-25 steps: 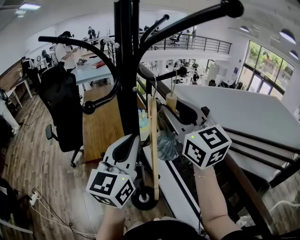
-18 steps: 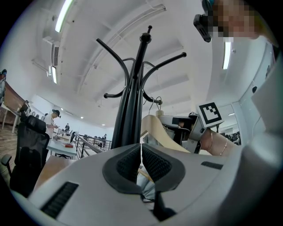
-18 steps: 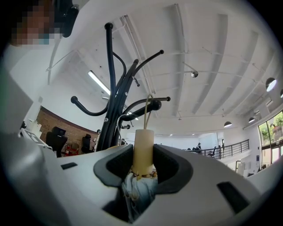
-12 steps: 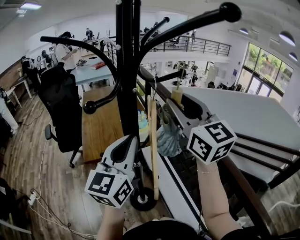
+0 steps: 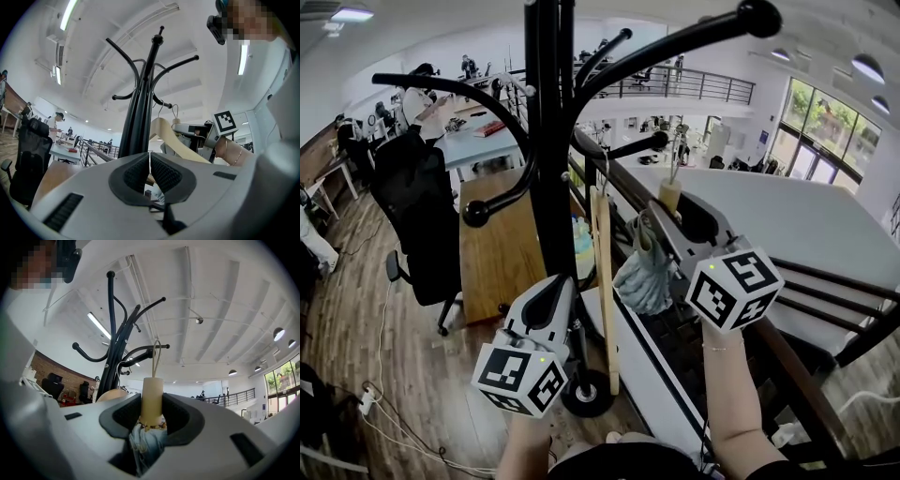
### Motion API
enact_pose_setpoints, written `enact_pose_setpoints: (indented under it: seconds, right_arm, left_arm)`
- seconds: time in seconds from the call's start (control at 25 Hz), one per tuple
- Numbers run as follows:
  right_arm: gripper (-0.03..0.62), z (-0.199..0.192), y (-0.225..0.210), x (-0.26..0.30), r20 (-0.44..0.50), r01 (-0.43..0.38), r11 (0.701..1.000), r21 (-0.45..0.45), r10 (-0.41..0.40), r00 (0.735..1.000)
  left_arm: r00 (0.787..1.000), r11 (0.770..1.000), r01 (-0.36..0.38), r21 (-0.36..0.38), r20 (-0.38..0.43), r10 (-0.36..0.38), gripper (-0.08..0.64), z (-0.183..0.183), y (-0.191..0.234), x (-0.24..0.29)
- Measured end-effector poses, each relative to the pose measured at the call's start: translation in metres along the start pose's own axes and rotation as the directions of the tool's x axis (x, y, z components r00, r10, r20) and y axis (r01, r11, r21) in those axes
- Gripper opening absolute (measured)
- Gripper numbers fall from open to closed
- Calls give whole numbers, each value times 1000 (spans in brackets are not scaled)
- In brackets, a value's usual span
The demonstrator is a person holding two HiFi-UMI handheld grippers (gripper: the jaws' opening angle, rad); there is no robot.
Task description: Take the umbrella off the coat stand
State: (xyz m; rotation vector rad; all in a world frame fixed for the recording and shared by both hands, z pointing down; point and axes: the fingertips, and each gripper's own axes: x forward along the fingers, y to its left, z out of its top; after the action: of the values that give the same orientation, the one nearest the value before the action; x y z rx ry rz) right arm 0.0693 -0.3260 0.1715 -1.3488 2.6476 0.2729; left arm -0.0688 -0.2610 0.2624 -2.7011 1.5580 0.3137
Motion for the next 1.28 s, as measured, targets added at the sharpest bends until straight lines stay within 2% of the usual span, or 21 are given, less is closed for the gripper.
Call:
enact_pose_setpoints:
  seconds: [0.36,0.56,0.72,0.92,1.28]
  right_arm:
    - [149,-26,12,-36,-46,47,999,20,-46,998]
    - [149,-40,31,-57,-70,54,998,34,-51,996]
    - [149,-52,46,-74,-80,59,996,68,-53,995]
    - [147,-71,66,-96,-102,96,991,89,-87,991]
    - [147,-98,101,-125,-164,127,987,101,-109,980]
  left_arm:
    - [998,999,52,-12,-40,-53,17,-10,-13,-10]
    - [993,995,92,-26,-66,-93,18,-21,-20,-20]
    - [990,994,106,-1,-94,-106,18,-24,-26,-31]
    - [983,991,134,0,-126,-133,18,-32,-28,-49]
    - [976,986,165,-24,-137,-167,18,-40,-49,-69]
